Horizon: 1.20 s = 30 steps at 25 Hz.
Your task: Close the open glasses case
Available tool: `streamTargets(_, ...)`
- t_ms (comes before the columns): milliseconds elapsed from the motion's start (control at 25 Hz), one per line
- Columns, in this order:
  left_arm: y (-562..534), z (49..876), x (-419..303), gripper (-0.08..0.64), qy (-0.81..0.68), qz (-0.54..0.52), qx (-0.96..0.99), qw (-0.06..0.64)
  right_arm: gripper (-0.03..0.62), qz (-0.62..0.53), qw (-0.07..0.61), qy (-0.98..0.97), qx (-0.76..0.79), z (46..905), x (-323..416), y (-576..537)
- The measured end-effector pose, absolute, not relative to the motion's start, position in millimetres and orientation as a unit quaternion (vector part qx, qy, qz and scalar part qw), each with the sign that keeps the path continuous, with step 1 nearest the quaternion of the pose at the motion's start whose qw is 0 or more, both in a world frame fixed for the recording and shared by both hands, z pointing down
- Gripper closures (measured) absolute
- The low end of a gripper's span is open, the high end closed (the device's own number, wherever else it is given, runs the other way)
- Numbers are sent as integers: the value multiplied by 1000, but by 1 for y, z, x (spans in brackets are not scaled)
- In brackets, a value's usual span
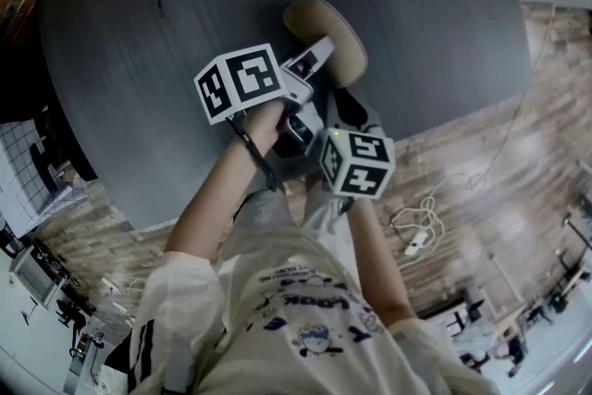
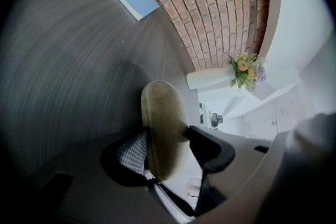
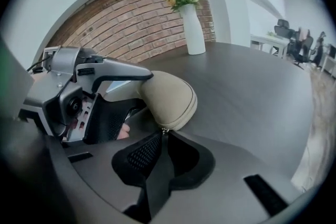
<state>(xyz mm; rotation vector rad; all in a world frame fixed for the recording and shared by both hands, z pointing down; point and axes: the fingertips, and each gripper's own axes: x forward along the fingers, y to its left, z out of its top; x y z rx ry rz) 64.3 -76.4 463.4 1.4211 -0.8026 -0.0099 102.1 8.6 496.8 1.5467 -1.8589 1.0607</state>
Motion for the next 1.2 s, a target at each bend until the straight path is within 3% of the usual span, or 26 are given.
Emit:
streamTargets(440,-77,464,65,319,-363,3,643,675,589,416,253,-655,577,499,105,9)
streamTargets(1200,-81,470,69,299,-356,51,656,664,591,378,267,-661,591,494,139,7)
